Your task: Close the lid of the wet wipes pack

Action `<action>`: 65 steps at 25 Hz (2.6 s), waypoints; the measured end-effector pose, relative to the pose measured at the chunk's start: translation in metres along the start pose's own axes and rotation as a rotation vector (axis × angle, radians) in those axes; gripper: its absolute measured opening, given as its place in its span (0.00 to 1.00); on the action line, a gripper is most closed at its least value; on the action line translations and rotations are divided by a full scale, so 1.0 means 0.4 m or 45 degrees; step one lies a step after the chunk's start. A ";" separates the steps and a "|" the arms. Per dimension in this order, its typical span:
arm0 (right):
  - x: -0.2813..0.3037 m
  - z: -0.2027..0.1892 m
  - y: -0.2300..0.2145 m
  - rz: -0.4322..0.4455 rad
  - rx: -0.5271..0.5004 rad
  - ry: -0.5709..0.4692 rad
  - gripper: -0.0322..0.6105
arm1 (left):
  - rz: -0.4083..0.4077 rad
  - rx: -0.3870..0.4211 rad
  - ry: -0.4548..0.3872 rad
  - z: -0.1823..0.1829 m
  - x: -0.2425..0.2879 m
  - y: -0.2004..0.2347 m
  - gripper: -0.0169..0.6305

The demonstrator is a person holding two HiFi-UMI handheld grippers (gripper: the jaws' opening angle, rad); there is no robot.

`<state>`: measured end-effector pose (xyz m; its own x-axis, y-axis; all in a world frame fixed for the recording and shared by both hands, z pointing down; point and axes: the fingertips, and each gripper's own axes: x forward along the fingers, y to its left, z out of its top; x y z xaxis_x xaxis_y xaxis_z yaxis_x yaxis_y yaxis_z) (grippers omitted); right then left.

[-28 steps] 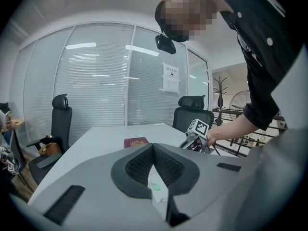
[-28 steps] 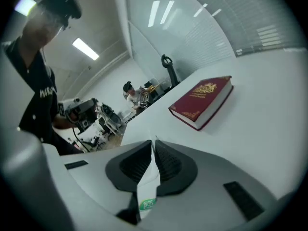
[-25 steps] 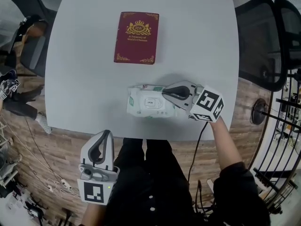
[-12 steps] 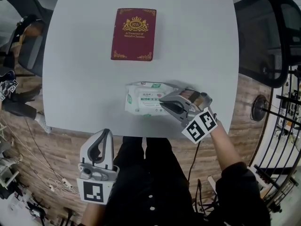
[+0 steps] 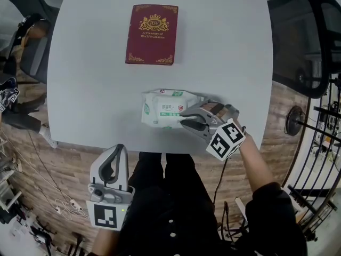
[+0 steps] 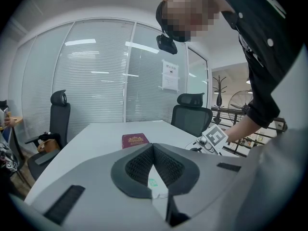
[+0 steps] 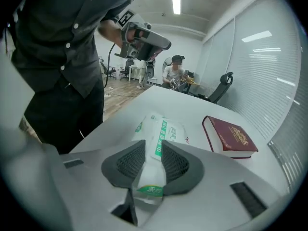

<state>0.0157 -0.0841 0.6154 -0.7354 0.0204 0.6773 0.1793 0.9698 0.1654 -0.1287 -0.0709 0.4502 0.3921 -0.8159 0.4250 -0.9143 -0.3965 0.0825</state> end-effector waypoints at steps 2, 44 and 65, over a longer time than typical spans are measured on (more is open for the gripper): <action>0.000 0.004 0.000 0.031 0.066 -0.018 0.25 | -0.001 -0.004 0.004 -0.003 0.000 -0.001 0.05; 0.041 -0.016 -0.029 -0.128 0.329 0.182 0.10 | -0.022 0.008 -0.008 -0.001 0.008 -0.017 0.05; -0.041 0.060 -0.069 -0.286 0.520 0.084 0.10 | -0.028 0.089 -0.176 0.166 -0.019 -0.018 0.05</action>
<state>0.0071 -0.1052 0.5827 -0.6813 -0.2039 0.7030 -0.2612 0.9649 0.0267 -0.1185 -0.0898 0.3865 0.4264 -0.8550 0.2952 -0.8980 -0.4392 0.0249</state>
